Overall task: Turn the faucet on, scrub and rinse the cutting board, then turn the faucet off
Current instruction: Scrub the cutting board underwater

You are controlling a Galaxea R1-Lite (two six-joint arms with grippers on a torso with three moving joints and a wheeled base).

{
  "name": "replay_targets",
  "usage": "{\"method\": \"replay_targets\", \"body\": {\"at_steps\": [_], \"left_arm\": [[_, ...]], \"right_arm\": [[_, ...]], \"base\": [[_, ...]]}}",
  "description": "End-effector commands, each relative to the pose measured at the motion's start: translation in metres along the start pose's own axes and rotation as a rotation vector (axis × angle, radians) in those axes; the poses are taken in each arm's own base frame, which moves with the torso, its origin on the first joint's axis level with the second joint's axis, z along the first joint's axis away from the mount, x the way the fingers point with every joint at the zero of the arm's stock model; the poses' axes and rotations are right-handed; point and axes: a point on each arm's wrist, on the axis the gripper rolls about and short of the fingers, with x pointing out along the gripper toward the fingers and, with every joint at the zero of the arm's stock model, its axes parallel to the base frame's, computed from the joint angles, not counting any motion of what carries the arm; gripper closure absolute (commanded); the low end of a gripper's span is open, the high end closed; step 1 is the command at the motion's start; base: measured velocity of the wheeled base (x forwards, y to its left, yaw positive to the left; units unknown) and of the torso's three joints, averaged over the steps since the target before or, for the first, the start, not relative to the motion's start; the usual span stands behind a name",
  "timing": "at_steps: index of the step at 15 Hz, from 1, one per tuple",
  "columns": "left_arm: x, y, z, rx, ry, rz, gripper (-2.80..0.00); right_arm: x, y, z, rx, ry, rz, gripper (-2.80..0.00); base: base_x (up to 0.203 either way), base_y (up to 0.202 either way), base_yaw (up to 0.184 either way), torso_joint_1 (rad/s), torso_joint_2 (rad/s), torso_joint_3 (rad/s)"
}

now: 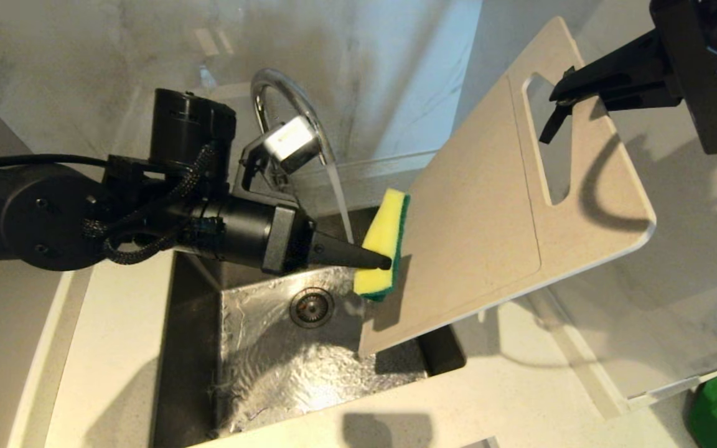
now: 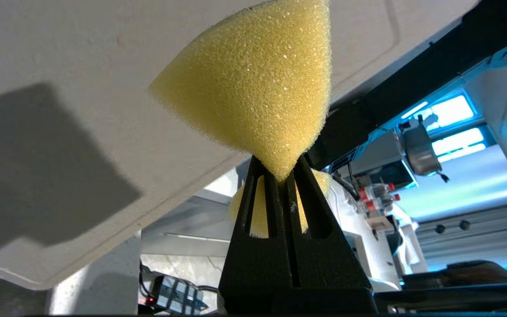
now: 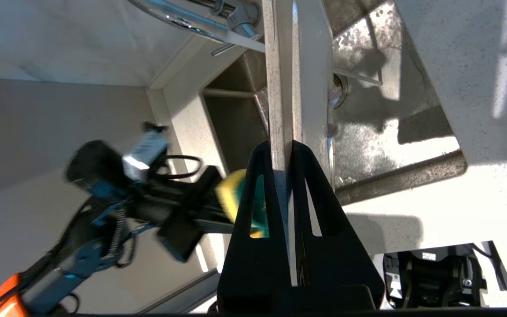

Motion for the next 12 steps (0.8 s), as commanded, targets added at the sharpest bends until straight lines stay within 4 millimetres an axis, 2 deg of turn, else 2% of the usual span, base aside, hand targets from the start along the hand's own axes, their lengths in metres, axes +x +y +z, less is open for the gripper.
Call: {"method": "replay_targets", "body": {"at_steps": [1,7,12], "left_arm": [[0.017,0.016,-0.006,-0.030,0.029,-0.011,0.00],[0.040,0.040,-0.021,-0.093,0.081,-0.007,0.00],[0.039,0.044,-0.036,-0.178,0.136,0.011,0.00]], "right_arm": [[-0.002,0.000,0.000,0.004,-0.001,0.001,0.00],[-0.005,0.002,0.001,0.028,-0.015,0.015,0.00],[-0.009,0.002,0.001,0.028,-0.020,0.022,0.00]], "base": [[0.000,0.000,0.000,0.000,0.00,0.000],[0.000,0.000,0.000,0.000,0.00,0.000],[0.000,0.000,0.000,0.000,0.00,0.000]]}}
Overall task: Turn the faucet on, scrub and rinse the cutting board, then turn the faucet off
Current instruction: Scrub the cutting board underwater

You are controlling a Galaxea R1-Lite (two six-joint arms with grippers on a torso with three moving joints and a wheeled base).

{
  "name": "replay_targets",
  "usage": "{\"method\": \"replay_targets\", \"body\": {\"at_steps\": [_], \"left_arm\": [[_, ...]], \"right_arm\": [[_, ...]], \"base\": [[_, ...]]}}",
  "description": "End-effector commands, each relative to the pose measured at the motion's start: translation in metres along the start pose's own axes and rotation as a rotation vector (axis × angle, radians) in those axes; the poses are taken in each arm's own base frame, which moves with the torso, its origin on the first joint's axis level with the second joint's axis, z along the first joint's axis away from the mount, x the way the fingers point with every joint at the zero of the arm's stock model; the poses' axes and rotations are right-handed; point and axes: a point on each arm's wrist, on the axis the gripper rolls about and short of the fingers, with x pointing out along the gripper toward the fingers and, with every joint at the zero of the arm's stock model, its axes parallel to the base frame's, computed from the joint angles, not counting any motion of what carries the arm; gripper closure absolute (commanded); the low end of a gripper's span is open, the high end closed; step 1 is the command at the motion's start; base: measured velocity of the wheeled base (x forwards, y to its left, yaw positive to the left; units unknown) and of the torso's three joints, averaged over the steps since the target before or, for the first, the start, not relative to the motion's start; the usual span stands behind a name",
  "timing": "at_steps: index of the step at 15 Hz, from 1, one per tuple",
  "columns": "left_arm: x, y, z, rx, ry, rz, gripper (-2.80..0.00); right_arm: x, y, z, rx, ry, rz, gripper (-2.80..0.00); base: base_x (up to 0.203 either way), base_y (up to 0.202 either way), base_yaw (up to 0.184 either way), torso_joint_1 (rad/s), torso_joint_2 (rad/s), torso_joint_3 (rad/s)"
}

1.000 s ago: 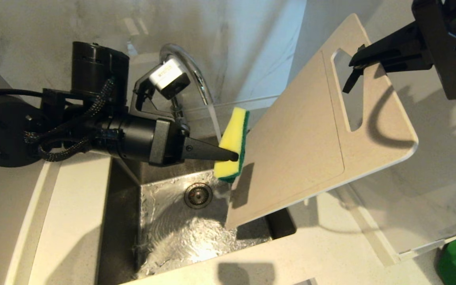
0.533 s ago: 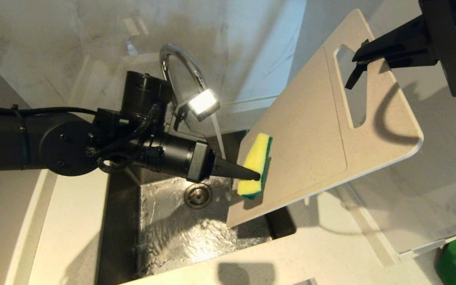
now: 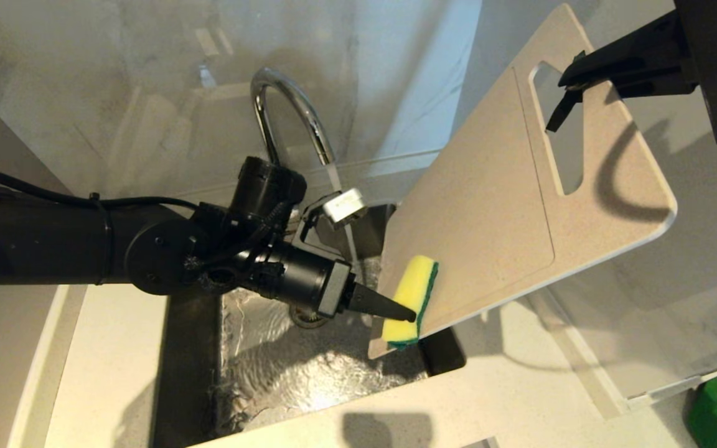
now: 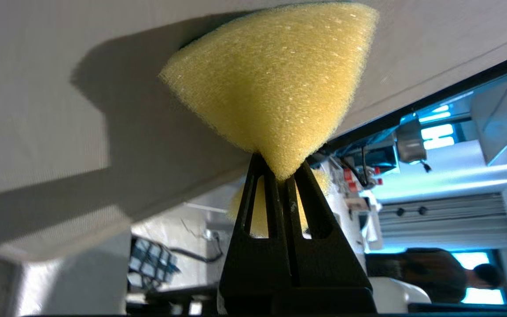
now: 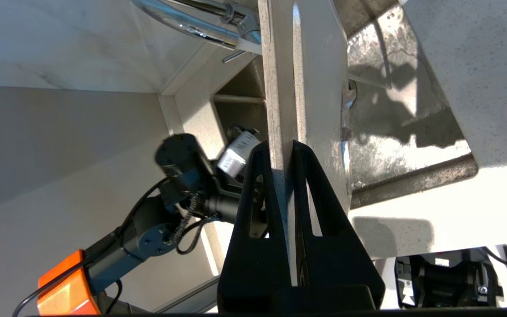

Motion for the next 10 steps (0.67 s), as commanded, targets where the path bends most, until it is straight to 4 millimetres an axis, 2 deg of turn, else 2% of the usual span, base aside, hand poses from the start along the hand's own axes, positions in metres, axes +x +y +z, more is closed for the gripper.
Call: {"method": "replay_targets", "body": {"at_steps": [1,7,10], "left_arm": [[-0.002,0.003,-0.009,-0.038,0.022,0.004,0.00],[-0.039,0.024,-0.060,-0.177,0.028,0.091,0.00],[-0.048,0.037,-0.082,-0.173,-0.003,0.134,0.00]], "right_arm": [[-0.002,0.000,0.000,0.005,0.000,0.000,0.00],[-0.001,0.000,0.000,0.005,0.002,0.000,0.00],[-0.001,0.000,0.000,0.005,0.004,0.001,0.00]], "base": [[0.000,0.000,0.000,0.000,0.00,0.000],[0.000,0.000,0.000,0.000,0.00,0.000],[0.000,0.000,0.000,0.000,0.00,0.000]]}}
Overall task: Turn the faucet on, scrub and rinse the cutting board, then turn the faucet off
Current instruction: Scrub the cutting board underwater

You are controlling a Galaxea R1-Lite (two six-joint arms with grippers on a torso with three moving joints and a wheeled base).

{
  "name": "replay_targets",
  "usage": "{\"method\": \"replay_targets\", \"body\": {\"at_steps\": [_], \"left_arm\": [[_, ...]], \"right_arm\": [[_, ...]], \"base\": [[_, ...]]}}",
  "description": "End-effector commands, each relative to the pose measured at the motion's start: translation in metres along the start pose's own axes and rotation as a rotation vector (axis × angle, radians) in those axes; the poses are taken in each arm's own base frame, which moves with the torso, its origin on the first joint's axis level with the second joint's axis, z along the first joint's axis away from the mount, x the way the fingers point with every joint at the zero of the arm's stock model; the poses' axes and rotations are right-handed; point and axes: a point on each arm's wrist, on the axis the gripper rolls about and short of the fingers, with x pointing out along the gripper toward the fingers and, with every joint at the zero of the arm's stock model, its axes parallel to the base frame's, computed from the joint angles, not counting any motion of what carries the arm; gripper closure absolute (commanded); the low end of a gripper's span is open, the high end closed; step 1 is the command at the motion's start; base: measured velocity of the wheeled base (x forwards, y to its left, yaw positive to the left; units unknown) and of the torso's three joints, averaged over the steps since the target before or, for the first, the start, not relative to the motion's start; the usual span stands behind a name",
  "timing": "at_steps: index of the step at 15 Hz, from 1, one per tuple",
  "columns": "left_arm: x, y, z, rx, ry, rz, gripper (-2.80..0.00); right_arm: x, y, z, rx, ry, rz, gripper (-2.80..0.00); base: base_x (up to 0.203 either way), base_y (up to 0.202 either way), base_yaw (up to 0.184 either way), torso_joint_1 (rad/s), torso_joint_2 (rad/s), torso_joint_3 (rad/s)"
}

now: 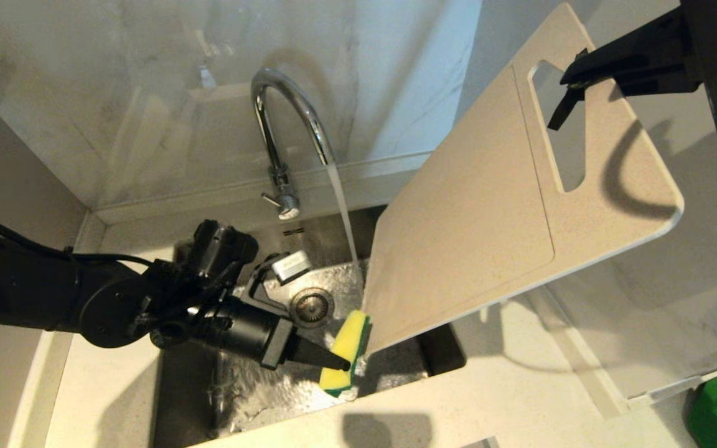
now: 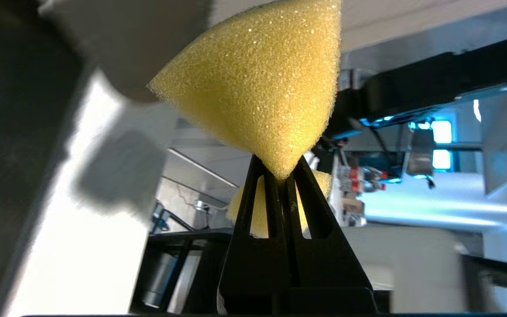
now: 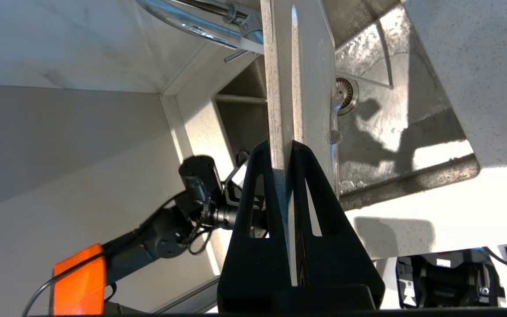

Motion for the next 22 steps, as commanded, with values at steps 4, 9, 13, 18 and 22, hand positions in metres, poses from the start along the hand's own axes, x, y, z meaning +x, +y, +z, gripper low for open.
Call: {"method": "replay_targets", "body": {"at_steps": [4,9,13,18,22], "left_arm": [[-0.022,-0.033,0.020,0.101,-0.078,-0.013,0.00],[-0.021,-0.080,0.090,0.226,-0.122,-0.065,0.00],[0.029,-0.067,0.115,0.235,-0.085,-0.093,0.00],[0.058,-0.053,0.118,0.201,-0.058,-0.093,0.00],[0.057,-0.043,0.104,0.135,-0.021,-0.057,0.00]], "right_arm": [[-0.009,0.002,-0.002,0.001,0.000,0.011,0.00],[-0.023,0.006,-0.012,0.011,0.052,0.038,0.00],[-0.028,0.007,-0.015,0.010,0.065,0.042,0.00],[-0.030,0.006,-0.020,0.010,0.103,0.035,0.00],[-0.026,0.007,-0.018,0.007,0.099,0.039,0.00]], "base": [[0.000,0.000,0.000,0.000,0.00,0.000],[0.000,0.000,0.000,0.000,0.00,0.000],[0.000,0.000,0.000,0.000,0.00,0.000],[0.000,0.000,0.000,0.000,0.00,0.000],[0.000,0.000,0.000,0.000,0.00,0.000]]}}
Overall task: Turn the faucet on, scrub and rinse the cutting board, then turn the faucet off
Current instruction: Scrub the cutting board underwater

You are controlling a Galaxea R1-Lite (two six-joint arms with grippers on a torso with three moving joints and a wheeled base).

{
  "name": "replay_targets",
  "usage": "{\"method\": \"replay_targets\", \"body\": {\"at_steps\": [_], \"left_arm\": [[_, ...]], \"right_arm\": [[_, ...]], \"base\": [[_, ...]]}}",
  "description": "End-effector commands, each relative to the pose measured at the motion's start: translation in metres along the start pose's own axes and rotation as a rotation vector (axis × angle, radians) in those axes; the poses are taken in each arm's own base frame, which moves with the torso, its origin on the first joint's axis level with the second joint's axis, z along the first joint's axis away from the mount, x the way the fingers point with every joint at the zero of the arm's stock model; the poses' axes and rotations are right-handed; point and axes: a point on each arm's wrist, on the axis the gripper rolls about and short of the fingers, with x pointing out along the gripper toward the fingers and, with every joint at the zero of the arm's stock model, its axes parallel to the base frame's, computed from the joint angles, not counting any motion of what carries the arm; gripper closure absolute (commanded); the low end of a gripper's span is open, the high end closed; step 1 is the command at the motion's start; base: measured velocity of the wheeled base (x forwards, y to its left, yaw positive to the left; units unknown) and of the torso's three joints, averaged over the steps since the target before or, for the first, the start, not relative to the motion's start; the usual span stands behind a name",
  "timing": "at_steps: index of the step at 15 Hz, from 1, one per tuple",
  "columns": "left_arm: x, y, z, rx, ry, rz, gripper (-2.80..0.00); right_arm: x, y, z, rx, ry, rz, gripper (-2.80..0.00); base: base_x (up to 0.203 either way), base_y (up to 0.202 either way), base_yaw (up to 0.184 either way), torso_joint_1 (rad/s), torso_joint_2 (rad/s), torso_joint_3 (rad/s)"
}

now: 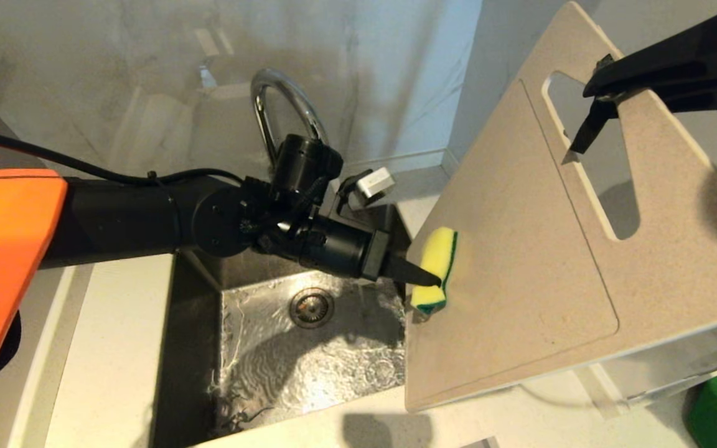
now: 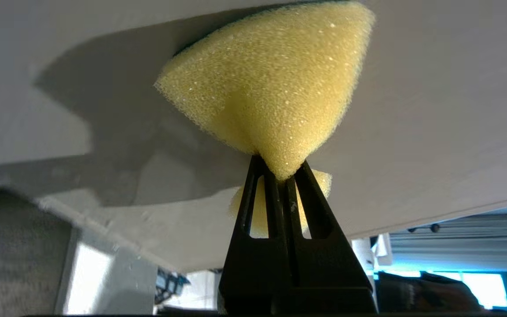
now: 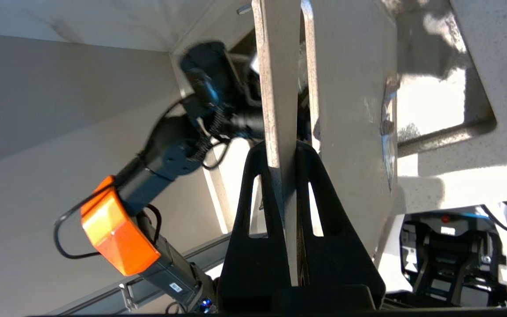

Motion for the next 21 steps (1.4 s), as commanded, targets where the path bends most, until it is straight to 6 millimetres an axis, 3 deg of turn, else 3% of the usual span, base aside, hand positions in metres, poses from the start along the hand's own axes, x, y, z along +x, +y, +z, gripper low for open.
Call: {"method": "replay_targets", "body": {"at_steps": [1,5,9,11,12,17,21], "left_arm": [[-0.006,0.004,-0.010,-0.042,0.019,0.020,0.00],[-0.028,0.013,-0.035,-0.131,0.045,0.067,0.00],[-0.045,0.027,-0.075,-0.197,0.055,0.104,0.00],[-0.056,0.022,-0.099,-0.204,0.048,0.115,0.00],[-0.064,0.013,-0.099,-0.177,0.020,0.122,0.00],[-0.106,-0.053,-0.064,-0.080,-0.162,0.164,0.00],[-0.129,-0.083,-0.047,-0.019,-0.244,0.190,0.00]], "right_arm": [[0.004,0.000,0.001,0.004,0.003,0.000,0.00],[0.010,0.002,0.004,0.002,-0.012,0.013,0.00],[0.020,0.001,0.005,0.003,-0.003,0.004,0.00],[0.026,0.001,0.006,0.004,0.000,0.003,0.00],[0.027,0.001,0.006,0.004,0.002,0.001,0.00],[0.036,-0.001,0.006,0.013,0.017,-0.014,0.00],[0.040,-0.002,0.006,0.008,0.027,-0.019,0.00]], "base": [[0.000,0.000,0.000,0.000,0.00,0.000],[0.000,0.000,0.000,0.000,0.00,0.000],[0.000,0.000,0.000,0.000,0.00,0.000],[0.000,0.000,0.000,0.000,0.00,0.000],[0.000,0.000,0.000,0.000,0.00,0.000],[0.000,0.000,0.000,0.000,0.00,0.000],[0.000,0.000,0.000,0.000,0.00,0.000]]}}
